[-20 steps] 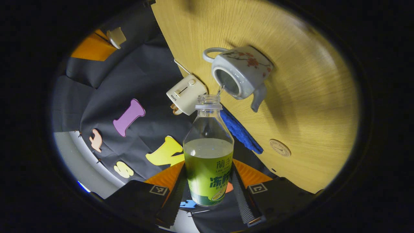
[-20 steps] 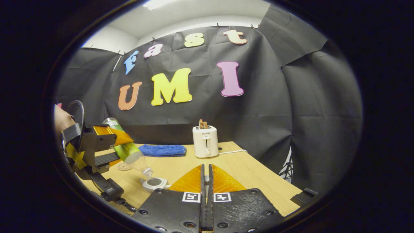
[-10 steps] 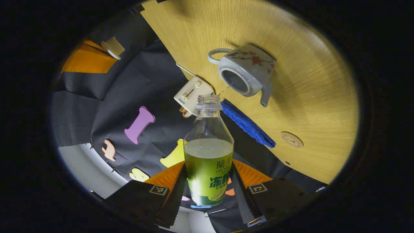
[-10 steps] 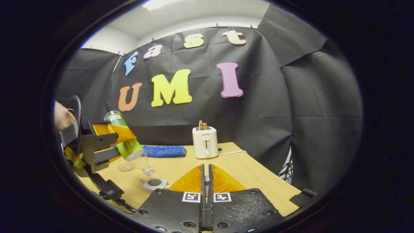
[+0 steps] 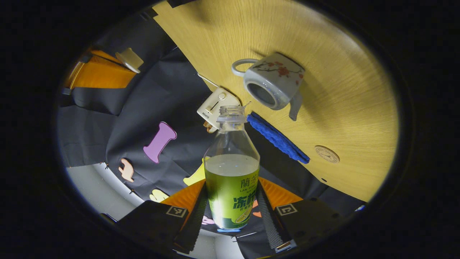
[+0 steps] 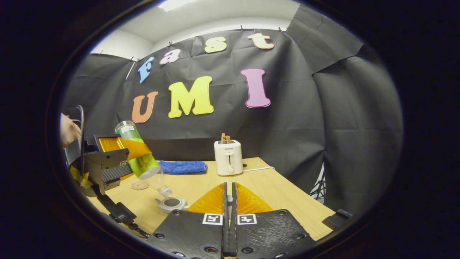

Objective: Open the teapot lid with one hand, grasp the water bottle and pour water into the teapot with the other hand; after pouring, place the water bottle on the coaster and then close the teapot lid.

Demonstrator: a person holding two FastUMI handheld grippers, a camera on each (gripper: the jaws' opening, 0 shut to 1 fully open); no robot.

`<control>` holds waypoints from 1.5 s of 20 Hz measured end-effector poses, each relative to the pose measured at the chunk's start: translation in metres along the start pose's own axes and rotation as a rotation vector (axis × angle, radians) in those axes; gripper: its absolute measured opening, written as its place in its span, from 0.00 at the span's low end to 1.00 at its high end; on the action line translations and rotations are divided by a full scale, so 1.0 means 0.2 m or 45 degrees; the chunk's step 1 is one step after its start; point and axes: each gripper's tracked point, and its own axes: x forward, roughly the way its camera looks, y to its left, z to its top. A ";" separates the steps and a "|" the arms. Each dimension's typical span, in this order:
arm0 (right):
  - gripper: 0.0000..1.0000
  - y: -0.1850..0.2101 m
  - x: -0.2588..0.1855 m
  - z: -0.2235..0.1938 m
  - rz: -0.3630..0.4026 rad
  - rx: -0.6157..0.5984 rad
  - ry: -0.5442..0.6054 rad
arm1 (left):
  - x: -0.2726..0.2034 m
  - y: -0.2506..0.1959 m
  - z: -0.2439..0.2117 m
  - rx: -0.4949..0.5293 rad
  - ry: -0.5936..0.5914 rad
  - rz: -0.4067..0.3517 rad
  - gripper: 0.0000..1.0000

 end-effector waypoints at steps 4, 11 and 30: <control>0.00 -0.02 0.00 0.00 -0.019 0.001 -0.005 | 0.01 -0.13 0.00 -0.221 -0.001 -0.034 0.75; 0.00 -0.01 0.02 -0.04 -0.029 -0.031 0.010 | -0.01 -0.28 0.06 -0.746 -0.014 0.003 0.75; 0.00 0.17 0.01 -0.10 0.015 -0.113 0.041 | 0.11 -0.66 -0.55 -2.544 0.313 0.067 0.75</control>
